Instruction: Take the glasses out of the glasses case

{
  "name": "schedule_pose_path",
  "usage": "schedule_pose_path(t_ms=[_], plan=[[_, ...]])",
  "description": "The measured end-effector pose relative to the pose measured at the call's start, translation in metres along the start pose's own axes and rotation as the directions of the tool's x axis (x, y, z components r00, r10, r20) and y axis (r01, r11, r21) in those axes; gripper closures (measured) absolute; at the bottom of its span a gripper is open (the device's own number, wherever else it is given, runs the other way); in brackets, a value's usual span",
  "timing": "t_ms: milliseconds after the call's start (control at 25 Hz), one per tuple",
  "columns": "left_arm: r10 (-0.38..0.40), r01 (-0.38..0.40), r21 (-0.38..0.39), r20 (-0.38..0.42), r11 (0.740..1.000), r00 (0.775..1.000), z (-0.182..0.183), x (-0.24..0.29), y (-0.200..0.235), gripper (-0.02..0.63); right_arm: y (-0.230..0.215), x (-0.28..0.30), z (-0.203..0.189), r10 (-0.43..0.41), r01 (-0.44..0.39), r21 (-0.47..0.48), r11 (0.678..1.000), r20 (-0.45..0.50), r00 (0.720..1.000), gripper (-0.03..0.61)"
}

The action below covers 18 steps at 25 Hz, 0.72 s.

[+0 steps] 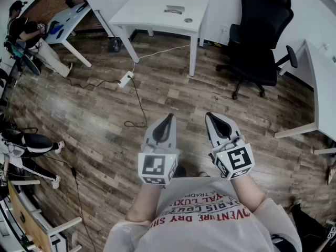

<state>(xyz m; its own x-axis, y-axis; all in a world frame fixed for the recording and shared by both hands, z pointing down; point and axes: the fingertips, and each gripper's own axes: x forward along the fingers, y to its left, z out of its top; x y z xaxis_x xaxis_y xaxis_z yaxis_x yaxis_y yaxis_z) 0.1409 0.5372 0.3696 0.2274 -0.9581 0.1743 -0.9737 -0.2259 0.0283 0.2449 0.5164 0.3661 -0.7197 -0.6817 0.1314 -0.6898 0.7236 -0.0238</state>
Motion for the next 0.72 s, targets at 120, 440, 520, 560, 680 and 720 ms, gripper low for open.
schedule_pose_path(t_ms=[120,440,520,560,680,720], plan=[[0.009,-0.009,-0.002,-0.008,1.000,1.000,-0.002,0.001,0.008,0.606,0.002,0.007,-0.002,0.007,-0.007,0.004,1.000,-0.004,1.000,0.566],[-0.003,0.002,-0.034,-0.045,0.999,0.999,-0.015,0.018,0.021,0.606,-0.005,0.027,-0.014,0.005,-0.004,0.043,0.999,-0.021,1.000,0.566],[-0.014,0.013,-0.035,-0.049,0.999,0.999,-0.016,0.025,0.031,0.606,-0.008,0.037,-0.013,-0.010,0.011,0.064,0.998,-0.017,1.000,0.566],[-0.018,0.017,-0.035,-0.048,0.999,0.999,-0.015,0.029,0.038,0.606,-0.008,0.044,-0.013,-0.018,0.019,0.072,0.997,-0.017,1.000,0.566],[-0.031,0.029,-0.040,-0.038,0.999,0.999,-0.007,0.042,0.064,0.606,-0.008,0.067,-0.006,-0.039,0.040,0.076,0.996,-0.019,0.999,0.566],[-0.036,0.035,-0.042,-0.033,0.999,0.999,-0.004,0.046,0.074,0.606,-0.006,0.076,-0.003,-0.044,0.046,0.071,0.996,-0.019,0.999,0.566]])
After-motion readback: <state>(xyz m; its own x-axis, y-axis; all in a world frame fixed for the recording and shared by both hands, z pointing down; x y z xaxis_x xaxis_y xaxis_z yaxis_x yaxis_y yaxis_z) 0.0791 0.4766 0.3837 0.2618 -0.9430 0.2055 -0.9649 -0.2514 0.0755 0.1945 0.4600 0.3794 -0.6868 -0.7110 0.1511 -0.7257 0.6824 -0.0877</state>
